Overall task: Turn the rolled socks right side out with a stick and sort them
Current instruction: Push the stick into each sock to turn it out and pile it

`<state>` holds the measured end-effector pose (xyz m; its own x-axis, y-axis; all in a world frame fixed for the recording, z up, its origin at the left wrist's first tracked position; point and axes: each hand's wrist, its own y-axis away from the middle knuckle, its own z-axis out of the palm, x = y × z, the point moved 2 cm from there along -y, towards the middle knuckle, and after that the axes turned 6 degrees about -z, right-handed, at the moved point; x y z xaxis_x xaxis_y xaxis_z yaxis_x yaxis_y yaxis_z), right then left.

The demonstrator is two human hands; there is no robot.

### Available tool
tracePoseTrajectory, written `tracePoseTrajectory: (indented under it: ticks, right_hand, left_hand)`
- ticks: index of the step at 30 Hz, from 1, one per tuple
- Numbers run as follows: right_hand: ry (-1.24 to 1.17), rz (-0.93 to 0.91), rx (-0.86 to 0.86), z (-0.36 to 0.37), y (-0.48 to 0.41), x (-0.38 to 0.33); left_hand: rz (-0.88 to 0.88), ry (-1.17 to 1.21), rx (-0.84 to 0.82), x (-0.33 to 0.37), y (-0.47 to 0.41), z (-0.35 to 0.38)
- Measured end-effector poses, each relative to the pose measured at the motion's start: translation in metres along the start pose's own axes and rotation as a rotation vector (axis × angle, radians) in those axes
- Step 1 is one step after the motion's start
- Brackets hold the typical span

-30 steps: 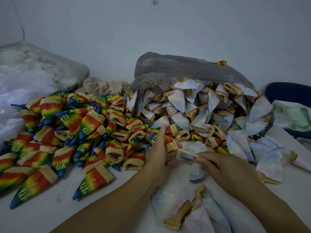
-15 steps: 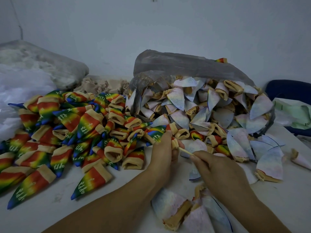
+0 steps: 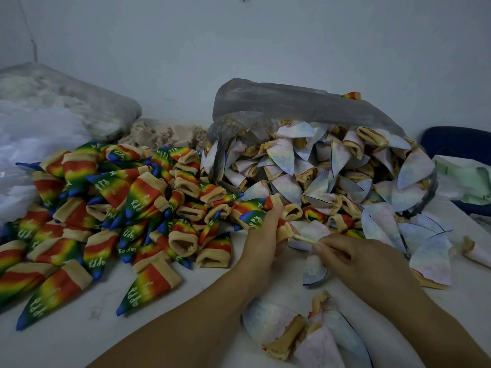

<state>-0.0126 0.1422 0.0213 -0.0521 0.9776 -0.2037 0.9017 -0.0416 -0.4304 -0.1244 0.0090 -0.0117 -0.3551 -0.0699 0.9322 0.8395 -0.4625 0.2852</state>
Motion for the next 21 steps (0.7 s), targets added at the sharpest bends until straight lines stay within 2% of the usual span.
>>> tracePoseTrajectory:
  ticks: [2, 7, 13, 18, 21]
  right_hand:
    - [0.036, -0.012, 0.022, -0.004, 0.0, 0.005]
    - [0.074, 0.009, 0.034, -0.005, -0.001, 0.009]
    - [-0.071, 0.123, 0.041, 0.018, 0.004, -0.005]
    - [-0.108, 0.142, 0.048, 0.016, 0.001, 0.001]
    - [-0.137, 0.137, 0.068, 0.015, 0.002, 0.006]
  left_hand:
    - [0.013, -0.069, 0.063, -0.001, 0.0, -0.001]
    - [0.144, -0.212, 0.036, 0.002, 0.004, 0.002]
    - [0.314, -0.222, 0.04, 0.005, 0.003, 0.005]
    - [0.374, -0.221, -0.037, 0.005, 0.001, 0.004]
    - [0.358, -0.095, -0.058, 0.001, -0.001, 0.001]
